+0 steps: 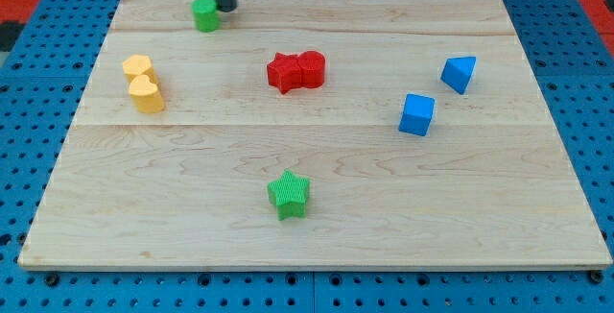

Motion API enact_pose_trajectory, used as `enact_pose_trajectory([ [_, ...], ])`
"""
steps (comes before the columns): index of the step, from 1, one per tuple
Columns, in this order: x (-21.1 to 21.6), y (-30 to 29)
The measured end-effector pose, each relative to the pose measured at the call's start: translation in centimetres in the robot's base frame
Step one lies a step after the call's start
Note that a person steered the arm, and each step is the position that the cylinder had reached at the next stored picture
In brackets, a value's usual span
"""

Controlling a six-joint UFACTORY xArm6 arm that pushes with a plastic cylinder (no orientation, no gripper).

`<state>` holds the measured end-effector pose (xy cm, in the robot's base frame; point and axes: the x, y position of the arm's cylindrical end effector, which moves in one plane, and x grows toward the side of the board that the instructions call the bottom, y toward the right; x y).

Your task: Push the green circle into the green star

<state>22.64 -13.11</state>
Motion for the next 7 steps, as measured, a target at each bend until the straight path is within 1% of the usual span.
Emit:
enact_pose_trajectory([
  [1,-2.1,0.7],
  [2,-1.2,-5.6],
  [3,1.8,-2.0],
  [4,5.7,-3.4],
  [5,8.2,1.0],
  [6,4.8,1.7],
  [7,5.0,2.9],
])
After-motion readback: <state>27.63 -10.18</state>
